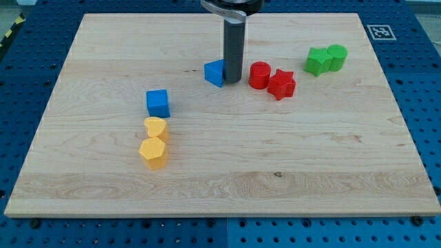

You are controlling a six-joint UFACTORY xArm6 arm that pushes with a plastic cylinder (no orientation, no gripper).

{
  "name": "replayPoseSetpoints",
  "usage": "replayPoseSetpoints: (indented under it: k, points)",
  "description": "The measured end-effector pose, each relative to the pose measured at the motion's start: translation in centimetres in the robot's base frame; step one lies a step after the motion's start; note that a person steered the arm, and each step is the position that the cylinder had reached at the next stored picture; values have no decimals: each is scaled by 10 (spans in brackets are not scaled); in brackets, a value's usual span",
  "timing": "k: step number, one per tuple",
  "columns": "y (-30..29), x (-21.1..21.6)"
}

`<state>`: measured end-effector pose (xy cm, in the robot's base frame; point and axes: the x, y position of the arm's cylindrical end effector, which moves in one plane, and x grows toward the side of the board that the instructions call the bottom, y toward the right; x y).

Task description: Push the blue triangle to the left side of the board

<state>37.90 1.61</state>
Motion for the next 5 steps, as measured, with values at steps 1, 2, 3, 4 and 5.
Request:
replayPoseSetpoints:
  k: [1,2,3,4,5]
  points:
    - [-2,-6]
    - [-8,-26]
    - [-8,-26]
    - [-18,-20]
    - [-36,-9]
